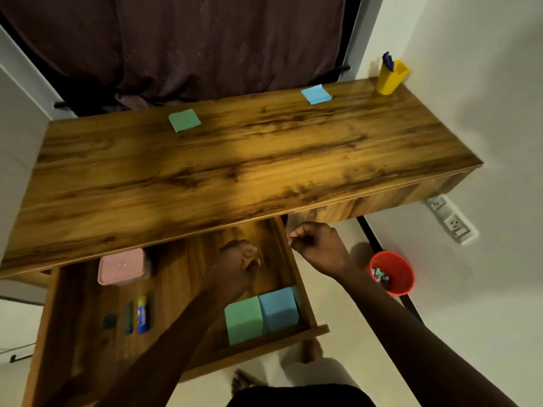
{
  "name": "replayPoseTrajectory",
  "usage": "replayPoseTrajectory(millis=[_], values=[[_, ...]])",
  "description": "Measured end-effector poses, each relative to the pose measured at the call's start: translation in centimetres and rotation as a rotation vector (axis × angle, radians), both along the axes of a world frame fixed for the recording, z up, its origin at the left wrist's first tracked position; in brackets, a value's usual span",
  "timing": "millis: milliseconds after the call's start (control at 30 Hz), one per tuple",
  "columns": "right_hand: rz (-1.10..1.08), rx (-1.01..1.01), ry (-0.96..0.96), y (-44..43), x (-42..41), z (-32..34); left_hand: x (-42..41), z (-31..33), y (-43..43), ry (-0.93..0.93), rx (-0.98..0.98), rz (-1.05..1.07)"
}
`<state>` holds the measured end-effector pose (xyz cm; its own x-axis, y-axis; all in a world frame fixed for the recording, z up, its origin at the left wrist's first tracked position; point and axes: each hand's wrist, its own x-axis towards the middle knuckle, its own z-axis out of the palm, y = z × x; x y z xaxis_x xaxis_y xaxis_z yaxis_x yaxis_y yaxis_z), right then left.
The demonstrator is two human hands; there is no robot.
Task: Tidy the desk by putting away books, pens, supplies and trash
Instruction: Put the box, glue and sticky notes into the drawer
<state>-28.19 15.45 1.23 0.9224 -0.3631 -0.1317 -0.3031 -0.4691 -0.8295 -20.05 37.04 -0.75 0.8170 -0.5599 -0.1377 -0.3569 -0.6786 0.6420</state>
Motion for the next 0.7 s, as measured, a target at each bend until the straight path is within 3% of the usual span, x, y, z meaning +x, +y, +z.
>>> replayPoseTrajectory(millis=[267, 700], values=[[-0.062, 0.157, -0.071, -10.1, 0.4, 2.2, -0.6, 4.8, -11.0, -0.030, -0.106, 0.095], [0.101, 0.031, -0.099, -27.2, 1.9, 4.5, -0.4, 6.8, -27.9, -0.045, -0.265, 0.297]])
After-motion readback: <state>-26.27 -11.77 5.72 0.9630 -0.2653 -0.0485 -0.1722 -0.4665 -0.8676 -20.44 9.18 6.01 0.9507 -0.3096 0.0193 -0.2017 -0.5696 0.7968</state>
